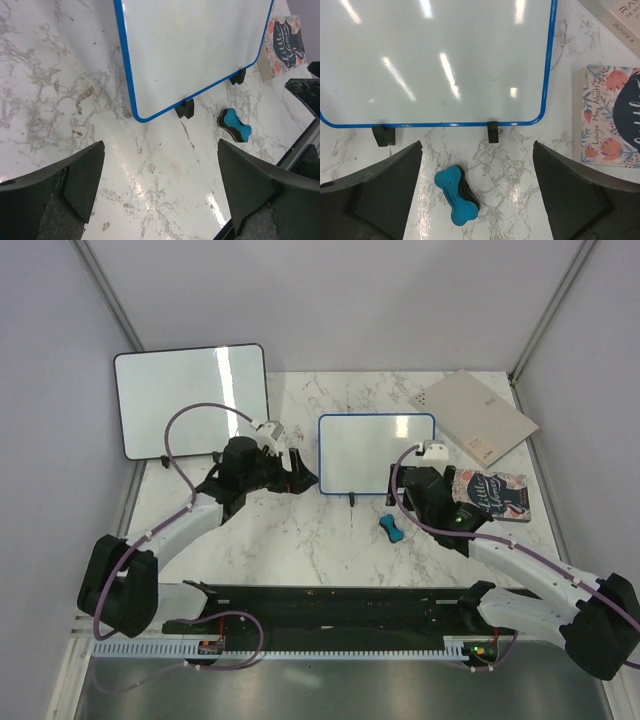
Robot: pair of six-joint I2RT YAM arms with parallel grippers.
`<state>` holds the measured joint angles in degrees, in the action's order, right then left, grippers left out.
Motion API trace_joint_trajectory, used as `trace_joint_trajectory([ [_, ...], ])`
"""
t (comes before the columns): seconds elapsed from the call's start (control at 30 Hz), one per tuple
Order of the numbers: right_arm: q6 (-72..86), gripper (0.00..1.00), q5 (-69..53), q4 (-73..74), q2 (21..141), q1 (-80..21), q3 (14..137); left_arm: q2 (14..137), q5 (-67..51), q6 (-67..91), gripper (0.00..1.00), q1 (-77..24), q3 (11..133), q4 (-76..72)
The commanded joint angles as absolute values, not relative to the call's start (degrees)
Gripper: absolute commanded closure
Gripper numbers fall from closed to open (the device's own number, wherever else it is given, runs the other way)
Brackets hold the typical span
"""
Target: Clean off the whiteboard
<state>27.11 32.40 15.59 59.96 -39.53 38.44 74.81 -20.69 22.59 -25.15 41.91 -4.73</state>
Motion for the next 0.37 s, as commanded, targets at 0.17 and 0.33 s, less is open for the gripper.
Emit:
trace_joint_trajectory([
  [0.17,24.5,0.02,43.1,16.3,52.6,-39.5,41.2,64.8,-13.3,20.7,0.01,-24.2,39.3,1.6],
  [0.33,23.9,0.02,42.5,12.2,54.6,-38.3,38.1,63.5,-14.0,18.4,0.01,-24.0,37.0,0.3],
])
